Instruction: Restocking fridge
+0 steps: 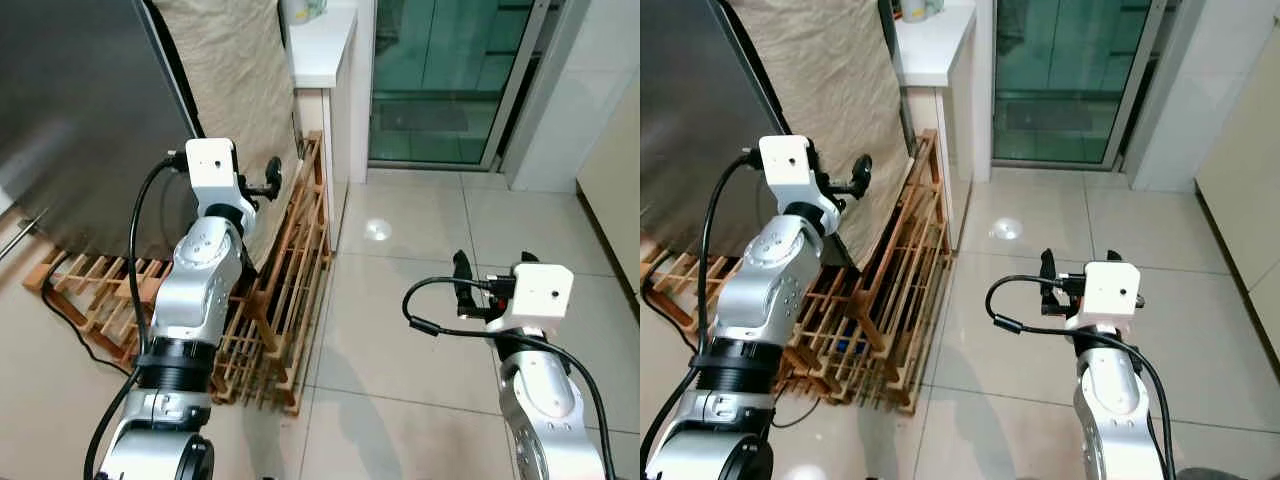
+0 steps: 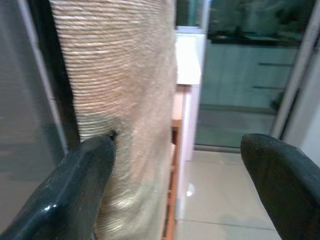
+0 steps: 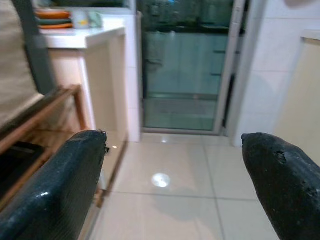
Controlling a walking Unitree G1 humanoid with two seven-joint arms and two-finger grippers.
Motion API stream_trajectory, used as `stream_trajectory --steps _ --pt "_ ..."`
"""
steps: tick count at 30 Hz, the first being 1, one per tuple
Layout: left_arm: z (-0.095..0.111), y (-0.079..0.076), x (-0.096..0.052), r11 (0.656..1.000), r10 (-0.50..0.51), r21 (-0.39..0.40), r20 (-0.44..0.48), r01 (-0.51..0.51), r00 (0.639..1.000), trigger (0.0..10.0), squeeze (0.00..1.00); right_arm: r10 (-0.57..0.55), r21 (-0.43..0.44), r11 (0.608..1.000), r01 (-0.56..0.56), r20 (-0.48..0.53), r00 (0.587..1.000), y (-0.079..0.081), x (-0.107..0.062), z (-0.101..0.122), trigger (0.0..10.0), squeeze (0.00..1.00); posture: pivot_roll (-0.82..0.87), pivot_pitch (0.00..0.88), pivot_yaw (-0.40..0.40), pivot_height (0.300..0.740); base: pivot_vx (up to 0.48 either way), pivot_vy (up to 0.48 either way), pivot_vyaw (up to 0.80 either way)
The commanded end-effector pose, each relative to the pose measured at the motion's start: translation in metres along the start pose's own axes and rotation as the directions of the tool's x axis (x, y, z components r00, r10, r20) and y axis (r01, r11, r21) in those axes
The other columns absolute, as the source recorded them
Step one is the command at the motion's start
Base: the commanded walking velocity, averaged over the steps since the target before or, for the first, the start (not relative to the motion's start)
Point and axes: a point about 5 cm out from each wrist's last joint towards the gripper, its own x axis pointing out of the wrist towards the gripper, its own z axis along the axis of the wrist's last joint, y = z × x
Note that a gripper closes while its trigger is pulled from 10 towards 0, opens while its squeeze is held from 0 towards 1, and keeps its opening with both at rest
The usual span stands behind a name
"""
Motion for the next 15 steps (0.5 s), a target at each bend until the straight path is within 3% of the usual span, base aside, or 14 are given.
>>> stream_trajectory --steps 1,7,11,15 --pt "0.005 0.025 0.0 0.993 0.113 0.019 0.02 -0.113 0.993 10.0 0.0 -0.012 0.007 1.0 0.012 0.01 1.0 0.0 -0.002 0.004 10.0 0.0 -0.12 0.0 0.124 0.74 0.0 0.0 0.0" --pt "0.006 0.033 -0.004 0.994 0.112 0.009 0.029 -0.112 0.993 10.0 0.0 -0.016 0.001 1.0 0.016 0.006 1.0 -0.001 -0.005 0.004 10.0 0.0 -0.13 0.0 0.127 0.74 0.0 0.0 0.0" --pt "0.004 0.04 -0.015 0.997 0.076 0.029 0.027 -0.077 0.997 10.0 0.0 -0.02 -0.006 1.0 0.02 -0.005 1.0 -0.004 -0.007 0.002 10.0 0.0 -0.12 0.0 0.114 0.74 0.0 0.0 0.0" --pt "0.002 0.03 -0.01 0.998 0.067 -0.013 0.025 -0.067 0.997 10.0 0.0 0.001 -0.007 1.0 -0.001 -0.005 1.0 0.0 -0.005 0.002 10.0 0.0 -0.12 0.0 0.104 0.74 0.0 0.0 0.0"
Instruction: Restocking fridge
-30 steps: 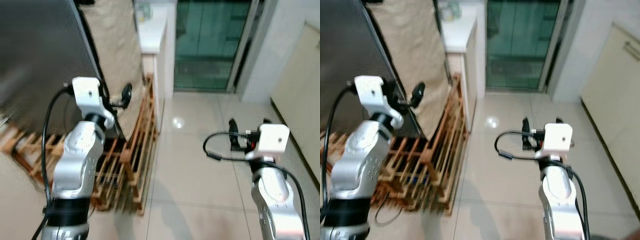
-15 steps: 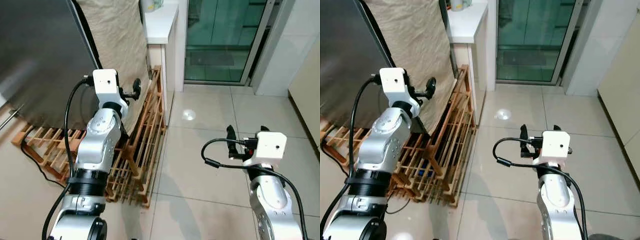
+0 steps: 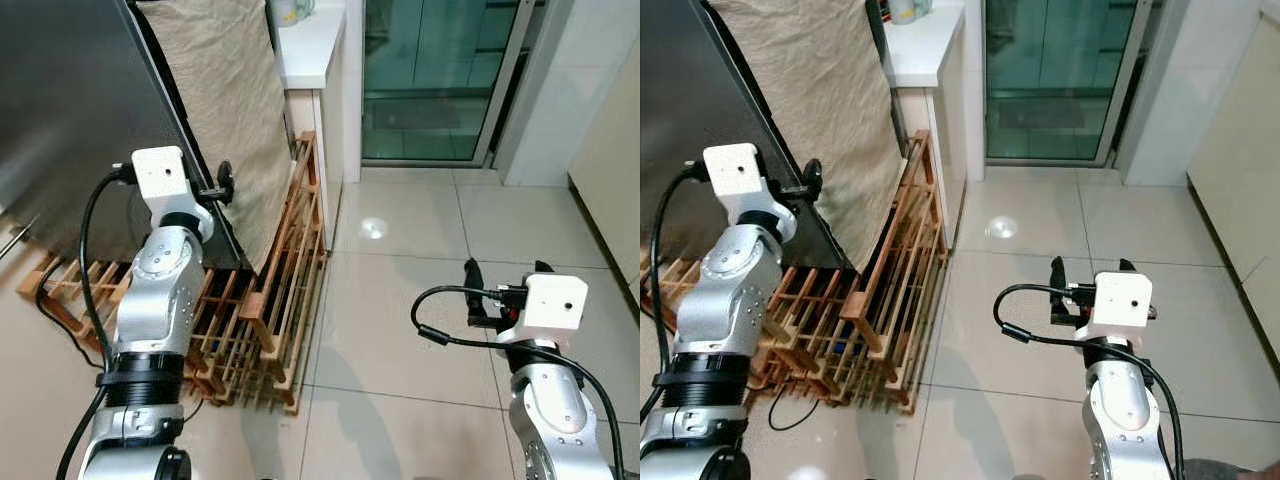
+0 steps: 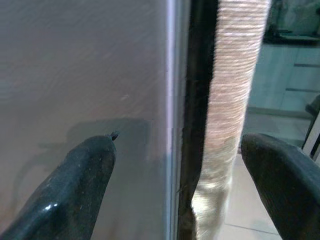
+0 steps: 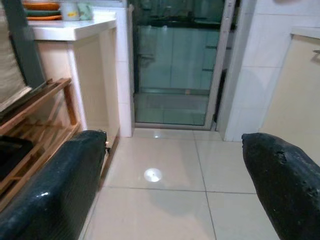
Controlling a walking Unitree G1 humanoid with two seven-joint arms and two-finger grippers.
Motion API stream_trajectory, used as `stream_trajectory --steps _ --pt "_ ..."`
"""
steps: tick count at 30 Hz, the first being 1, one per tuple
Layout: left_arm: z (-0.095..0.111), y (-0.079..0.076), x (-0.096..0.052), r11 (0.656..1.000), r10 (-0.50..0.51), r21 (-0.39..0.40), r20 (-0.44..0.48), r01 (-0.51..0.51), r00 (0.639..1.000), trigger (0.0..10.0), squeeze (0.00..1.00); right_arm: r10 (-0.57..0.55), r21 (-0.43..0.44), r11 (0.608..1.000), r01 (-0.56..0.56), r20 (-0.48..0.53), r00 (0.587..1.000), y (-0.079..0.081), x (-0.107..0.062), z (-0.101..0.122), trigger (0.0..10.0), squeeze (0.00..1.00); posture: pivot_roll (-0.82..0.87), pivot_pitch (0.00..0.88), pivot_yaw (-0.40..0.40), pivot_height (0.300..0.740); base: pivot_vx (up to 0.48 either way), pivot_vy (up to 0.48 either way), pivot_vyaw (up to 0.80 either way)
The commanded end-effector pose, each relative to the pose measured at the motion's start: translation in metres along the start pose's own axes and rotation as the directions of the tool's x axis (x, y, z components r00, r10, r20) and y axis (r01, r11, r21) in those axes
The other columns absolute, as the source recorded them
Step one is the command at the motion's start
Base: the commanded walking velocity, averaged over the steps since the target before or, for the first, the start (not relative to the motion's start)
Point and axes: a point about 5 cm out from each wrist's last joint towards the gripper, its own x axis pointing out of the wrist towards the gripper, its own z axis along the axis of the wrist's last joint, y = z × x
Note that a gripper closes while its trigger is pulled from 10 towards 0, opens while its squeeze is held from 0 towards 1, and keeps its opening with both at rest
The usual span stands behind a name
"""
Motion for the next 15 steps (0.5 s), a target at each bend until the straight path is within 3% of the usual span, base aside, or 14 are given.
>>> stream_trajectory --steps 1,7,15 --pt "0.005 -0.004 0.004 1.0 -0.009 -0.011 0.016 0.009 1.0 10.0 0.0 0.017 0.003 1.0 -0.017 0.001 1.0 0.004 0.001 0.001 10.0 0.0 -0.12 0.0 0.104 0.74 0.0 0.0 0.0" --pt "0.018 -0.01 0.011 0.999 -0.04 -0.033 0.042 0.042 0.998 10.0 0.0 0.015 0.004 1.0 -0.015 0.0 1.0 0.004 0.003 0.001 10.0 0.0 -0.12 0.0 0.11 0.74 0.0 0.0 0.0" --pt "0.019 -0.015 0.019 0.997 -0.046 -0.062 0.041 0.048 0.998 10.0 0.0 0.016 0.008 1.0 -0.016 -0.003 1.0 0.006 0.003 0.001 10.0 0.0 -0.12 0.0 0.106 0.74 0.0 0.0 0.0"
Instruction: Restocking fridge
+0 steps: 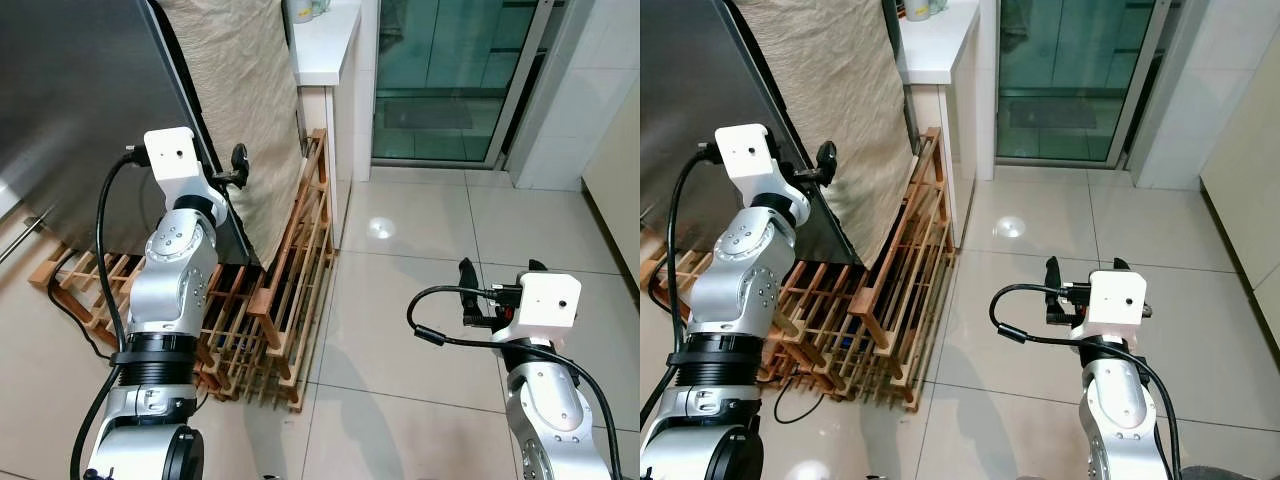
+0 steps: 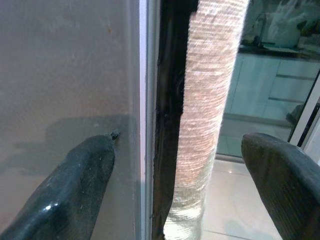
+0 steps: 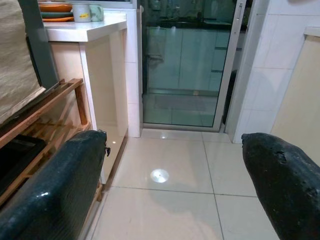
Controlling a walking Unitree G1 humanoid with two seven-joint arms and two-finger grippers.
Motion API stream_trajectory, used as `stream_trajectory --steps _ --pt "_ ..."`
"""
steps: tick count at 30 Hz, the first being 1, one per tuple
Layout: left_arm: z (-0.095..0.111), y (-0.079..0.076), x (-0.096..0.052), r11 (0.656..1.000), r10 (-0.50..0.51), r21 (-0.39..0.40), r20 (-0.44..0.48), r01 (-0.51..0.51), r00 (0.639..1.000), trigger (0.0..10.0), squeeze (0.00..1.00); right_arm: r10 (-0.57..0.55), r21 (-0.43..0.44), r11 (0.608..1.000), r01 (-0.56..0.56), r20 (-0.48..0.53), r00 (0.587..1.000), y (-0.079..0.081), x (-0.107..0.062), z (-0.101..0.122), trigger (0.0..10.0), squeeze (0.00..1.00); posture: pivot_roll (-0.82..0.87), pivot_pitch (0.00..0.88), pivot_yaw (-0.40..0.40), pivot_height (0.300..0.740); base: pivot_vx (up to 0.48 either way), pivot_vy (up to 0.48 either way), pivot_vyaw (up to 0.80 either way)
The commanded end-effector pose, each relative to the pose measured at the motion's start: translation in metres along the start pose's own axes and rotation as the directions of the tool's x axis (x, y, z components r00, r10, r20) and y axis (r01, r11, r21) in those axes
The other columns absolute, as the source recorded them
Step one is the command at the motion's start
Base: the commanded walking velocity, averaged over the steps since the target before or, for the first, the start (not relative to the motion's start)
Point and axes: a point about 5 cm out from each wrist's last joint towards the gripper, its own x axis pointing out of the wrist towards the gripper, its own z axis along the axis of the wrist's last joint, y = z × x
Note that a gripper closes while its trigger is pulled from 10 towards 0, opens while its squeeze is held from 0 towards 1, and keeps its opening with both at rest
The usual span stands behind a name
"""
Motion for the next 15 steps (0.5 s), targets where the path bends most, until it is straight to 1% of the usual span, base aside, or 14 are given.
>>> stream_trajectory --steps 1,7,9,11,12,15 --pt "0.008 -0.001 0.006 1.0 0.002 -0.016 0.029 -0.002 1.0 10.0 0.0 0.004 0.001 1.0 -0.004 -0.006 1.0 0.002 0.001 0.0 10.0 0.0 -0.12 0.0 0.106 0.74 0.0 0.0 0.0" --pt "0.009 -0.006 0.011 0.999 -0.005 -0.049 0.019 0.006 1.0 10.0 0.0 0.002 -0.003 1.0 -0.002 -0.008 1.0 0.001 0.001 0.0 10.0 0.0 -0.13 0.0 0.104 0.74 0.0 0.0 0.0" --pt "0.007 -0.01 0.015 0.996 -0.01 -0.09 0.006 0.011 1.0 10.0 0.0 0.003 -0.004 1.0 -0.003 -0.007 1.0 0.001 0.001 0.0 10.0 0.0 -0.13 0.0 0.104 0.74 0.0 0.0 0.0" --pt "0.007 -0.01 0.015 0.996 -0.01 -0.09 0.006 0.011 1.0 10.0 0.0 0.003 -0.004 1.0 -0.003 -0.007 1.0 0.001 0.001 0.0 10.0 0.0 -0.13 0.0 0.104 0.74 0.0 0.0 0.0" --pt "0.009 -0.014 0.017 0.994 -0.025 -0.106 0.012 0.026 1.0 10.0 0.0 0.003 -0.006 1.0 -0.003 -0.007 1.0 0.001 0.001 0.0 10.0 0.0 -0.14 0.0 0.107 0.74 0.0 0.0 0.0" --pt "0.012 -0.016 0.018 0.993 -0.042 -0.109 0.021 0.044 0.999 10.0 0.0 -0.005 -0.007 1.0 0.005 -0.008 1.0 -0.001 -0.001 0.0 10.0 0.0 -0.14 0.0 0.112 0.74 0.0 0.0 0.0"
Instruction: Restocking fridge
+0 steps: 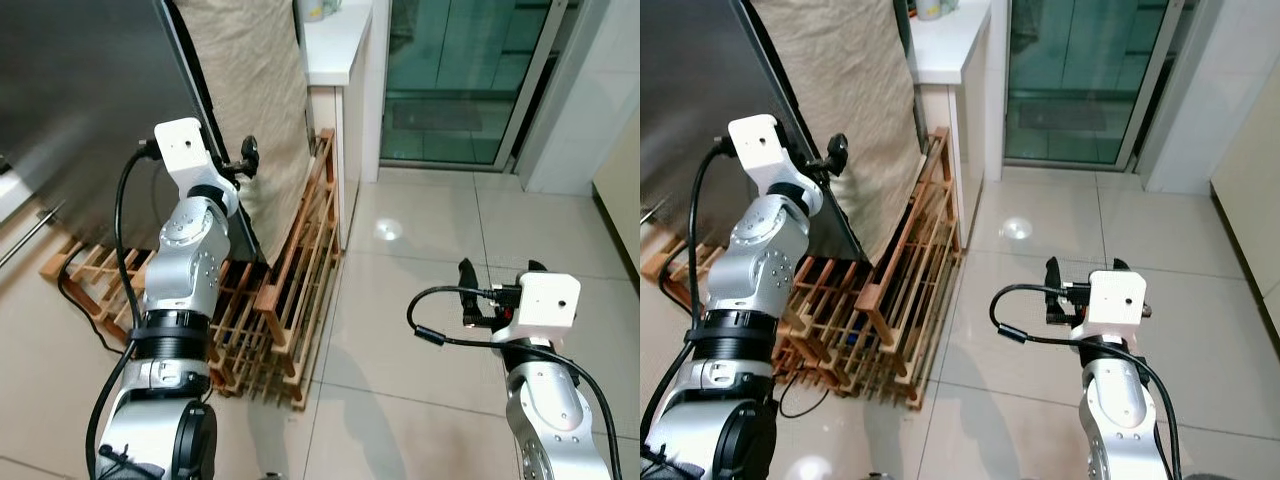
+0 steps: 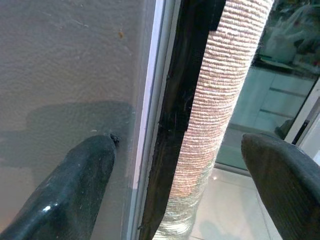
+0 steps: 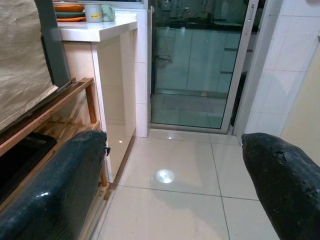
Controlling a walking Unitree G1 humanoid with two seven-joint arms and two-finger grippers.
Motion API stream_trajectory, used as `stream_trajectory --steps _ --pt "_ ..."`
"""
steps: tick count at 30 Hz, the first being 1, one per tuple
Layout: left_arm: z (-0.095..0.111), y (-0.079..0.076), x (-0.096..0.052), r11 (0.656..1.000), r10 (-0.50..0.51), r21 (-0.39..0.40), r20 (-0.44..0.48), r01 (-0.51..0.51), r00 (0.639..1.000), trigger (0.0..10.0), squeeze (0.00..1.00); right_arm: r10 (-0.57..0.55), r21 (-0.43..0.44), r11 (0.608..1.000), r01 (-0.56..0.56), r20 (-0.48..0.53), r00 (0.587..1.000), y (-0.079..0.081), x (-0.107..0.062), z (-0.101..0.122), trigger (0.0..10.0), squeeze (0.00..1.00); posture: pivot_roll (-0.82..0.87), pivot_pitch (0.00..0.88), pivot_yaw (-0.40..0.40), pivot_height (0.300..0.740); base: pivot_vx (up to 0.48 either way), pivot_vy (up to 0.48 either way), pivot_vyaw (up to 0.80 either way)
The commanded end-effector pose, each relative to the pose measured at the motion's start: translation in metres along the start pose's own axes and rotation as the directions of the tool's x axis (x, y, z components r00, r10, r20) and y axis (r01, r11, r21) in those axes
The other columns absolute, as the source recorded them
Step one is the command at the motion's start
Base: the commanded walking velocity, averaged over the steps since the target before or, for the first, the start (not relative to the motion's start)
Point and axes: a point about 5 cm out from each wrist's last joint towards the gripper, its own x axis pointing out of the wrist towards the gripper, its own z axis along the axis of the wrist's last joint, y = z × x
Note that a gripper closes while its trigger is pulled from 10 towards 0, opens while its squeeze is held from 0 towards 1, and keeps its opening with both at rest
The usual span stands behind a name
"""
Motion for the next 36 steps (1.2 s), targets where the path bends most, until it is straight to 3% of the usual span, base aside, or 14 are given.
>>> stream_trajectory --steps 1,20,28,32,36 --pt "0.009 -0.007 0.003 0.999 -0.037 -0.006 0.022 0.037 0.999 10.0 0.0 -0.009 -0.004 1.0 0.009 -0.004 1.0 -0.001 -0.002 0.0 10.0 0.0 -0.15 0.0 0.113 0.74 0.0 0.0 0.0" --pt "-0.004 -0.016 -0.013 0.997 -0.079 -0.013 -0.012 0.078 0.997 10.0 0.0 -0.003 -0.019 1.0 0.003 -0.013 1.0 -0.003 0.002 -0.003 10.0 0.0 -0.14 0.0 0.098 0.74 0.0 0.0 0.0" --pt "-0.007 -0.016 -0.008 0.998 -0.058 0.005 -0.015 0.058 0.998 10.0 0.0 0.005 -0.018 1.0 -0.005 -0.014 1.0 -0.001 0.004 -0.004 10.0 0.0 -0.14 0.0 0.093 0.74 0.0 0.0 0.0" --pt "-0.008 -0.024 0.0 0.998 -0.055 -0.007 -0.017 0.055 0.998 10.0 0.0 0.006 -0.02 1.0 -0.007 -0.014 1.0 -0.001 0.004 -0.004 10.0 0.0 -0.14 0.0 0.095 0.74 0.0 0.0 0.0" --pt "-0.011 -0.016 0.005 0.997 0.02 -0.074 -0.051 -0.024 0.998 10.0 0.0 0.003 -0.022 1.0 -0.004 -0.014 1.0 -0.001 0.003 -0.004 10.0 0.0 -0.15 0.0 0.101 0.74 0.0 0.0 0.0"
